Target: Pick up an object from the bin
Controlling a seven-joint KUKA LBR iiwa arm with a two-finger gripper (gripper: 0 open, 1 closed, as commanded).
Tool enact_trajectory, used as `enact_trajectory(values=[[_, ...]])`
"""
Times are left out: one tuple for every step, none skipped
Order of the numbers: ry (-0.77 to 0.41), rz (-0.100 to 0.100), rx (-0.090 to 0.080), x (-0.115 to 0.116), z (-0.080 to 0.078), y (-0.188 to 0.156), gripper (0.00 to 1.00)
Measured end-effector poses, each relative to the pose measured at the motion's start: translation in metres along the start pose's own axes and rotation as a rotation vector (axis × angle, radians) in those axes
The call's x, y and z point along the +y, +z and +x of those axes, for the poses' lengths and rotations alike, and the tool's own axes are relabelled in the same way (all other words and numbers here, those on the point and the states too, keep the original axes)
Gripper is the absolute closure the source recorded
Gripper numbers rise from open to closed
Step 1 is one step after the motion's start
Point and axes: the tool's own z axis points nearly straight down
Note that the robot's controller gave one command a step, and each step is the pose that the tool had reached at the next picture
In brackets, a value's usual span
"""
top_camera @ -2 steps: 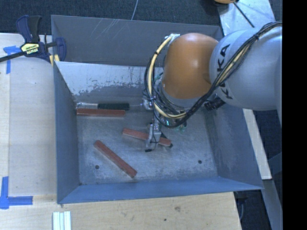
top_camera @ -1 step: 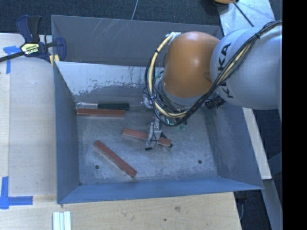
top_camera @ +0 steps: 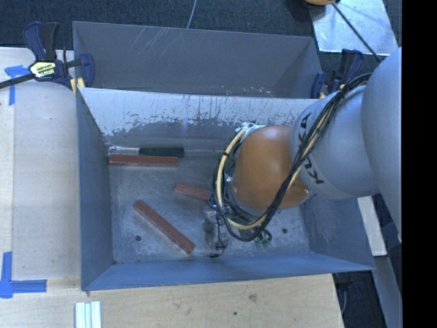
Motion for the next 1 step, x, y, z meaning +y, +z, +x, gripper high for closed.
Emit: enact_trajectory(values=[[0.001,0.0,-0.006,-0.0003,-0.0014,-0.0006,0.0]])
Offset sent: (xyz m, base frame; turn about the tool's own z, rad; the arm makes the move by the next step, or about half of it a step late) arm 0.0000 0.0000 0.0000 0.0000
